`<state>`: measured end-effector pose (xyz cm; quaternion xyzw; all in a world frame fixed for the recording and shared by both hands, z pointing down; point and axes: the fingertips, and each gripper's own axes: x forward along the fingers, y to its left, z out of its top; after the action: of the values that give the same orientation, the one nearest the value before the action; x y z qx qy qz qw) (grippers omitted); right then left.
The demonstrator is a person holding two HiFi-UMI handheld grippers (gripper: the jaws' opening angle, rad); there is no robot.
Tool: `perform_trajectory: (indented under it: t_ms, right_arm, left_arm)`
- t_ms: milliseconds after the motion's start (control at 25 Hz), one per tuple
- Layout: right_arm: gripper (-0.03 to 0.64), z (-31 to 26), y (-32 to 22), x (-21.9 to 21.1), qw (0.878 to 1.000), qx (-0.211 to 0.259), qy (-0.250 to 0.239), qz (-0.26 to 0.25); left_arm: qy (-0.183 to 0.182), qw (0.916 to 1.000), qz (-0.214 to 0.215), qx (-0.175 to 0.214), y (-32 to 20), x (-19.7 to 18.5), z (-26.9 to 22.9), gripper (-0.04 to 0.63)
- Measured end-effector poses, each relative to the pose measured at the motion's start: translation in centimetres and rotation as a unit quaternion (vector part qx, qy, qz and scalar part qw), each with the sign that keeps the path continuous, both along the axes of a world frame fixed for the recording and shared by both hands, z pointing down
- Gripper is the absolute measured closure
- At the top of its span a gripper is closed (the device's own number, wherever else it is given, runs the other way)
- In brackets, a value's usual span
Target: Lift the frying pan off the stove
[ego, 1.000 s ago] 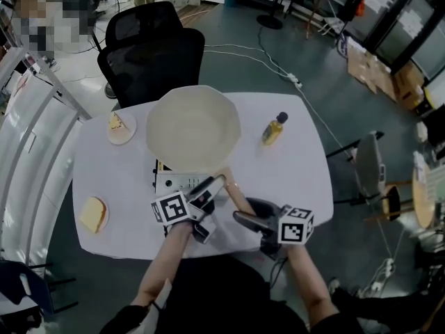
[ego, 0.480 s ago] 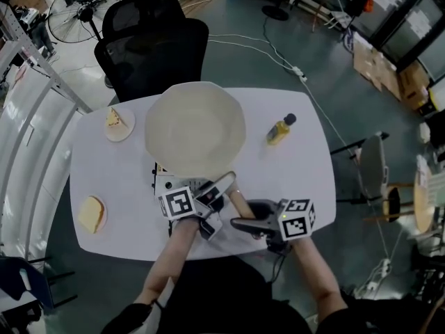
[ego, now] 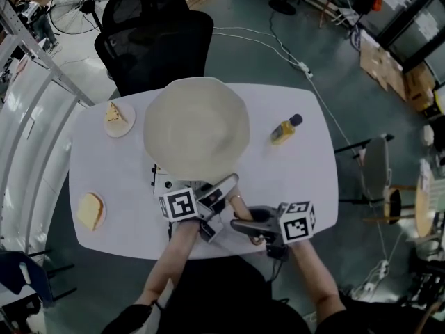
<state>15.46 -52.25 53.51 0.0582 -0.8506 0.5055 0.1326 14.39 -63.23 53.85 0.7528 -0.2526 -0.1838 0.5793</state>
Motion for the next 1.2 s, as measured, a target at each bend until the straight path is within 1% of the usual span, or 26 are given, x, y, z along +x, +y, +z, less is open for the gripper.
perform_trajectory:
  t_ms: [80,160,440,520,600,720,840,880,1000,1080,1200]
  right_arm:
    - [0.462,0.5,0.2,0.0,1.0,0.006,0.009,-0.001]
    - [0.465,0.9,0.3,0.1,1.0,0.01,0.01,0.002]
    - [0.463,0.5,0.4,-0.5,1.0,0.007,-0.006,0.022]
    - [0.463,0.4,0.3,-0.7,0.999,0.005,-0.014,0.031]
    - [0.46,0.2,0.4,-0.8,0.999,0.002,-0.021,0.036]
    - [0.453,-0.1,0.5,-0.9,0.999,0.009,-0.017,0.031]
    - [0.449,-0.3,0.7,-1.2,0.999,0.019,-0.011,0.025]
    - [0.448,-0.4,0.7,-1.3,0.999,0.02,-0.014,0.026]
    - [0.448,-1.0,0.6,-1.7,0.999,0.022,-0.026,0.035]
    - [0.448,-1.3,0.6,-2.1,0.999,0.028,-0.024,0.036]
    - [0.448,-1.6,0.8,-2.7,0.999,0.032,-0.018,0.034]
  left_arm:
    - [-0.001,0.9998,0.007,0.017,0.0,0.3,-0.1,0.381]
    - [-0.01,0.9995,0.013,0.026,0.1,0.3,0.0,0.381]
    - [-0.022,0.9989,0.026,0.033,0.2,0.1,-0.1,0.376]
    - [-0.028,0.9987,0.03,0.03,0.2,0.0,0.0,0.374]
    - [-0.026,0.9988,0.032,0.026,0.3,-0.1,-0.1,0.373]
    - [-0.024,0.9986,0.036,0.03,0.3,0.1,-0.5,0.37]
    - [-0.035,0.9983,0.037,0.029,0.6,-0.3,-0.5,0.37]
    - [-0.039,0.9983,0.035,0.027,0.6,-0.6,-0.6,0.37]
    - [-0.029,0.9986,0.031,0.033,0.6,-1.0,-1.2,0.37]
    - [-0.035,0.9985,0.029,0.03,0.6,-1.4,-1.4,0.37]
    - [-0.032,0.9977,0.038,0.046,0.7,-1.7,-1.9,0.37]
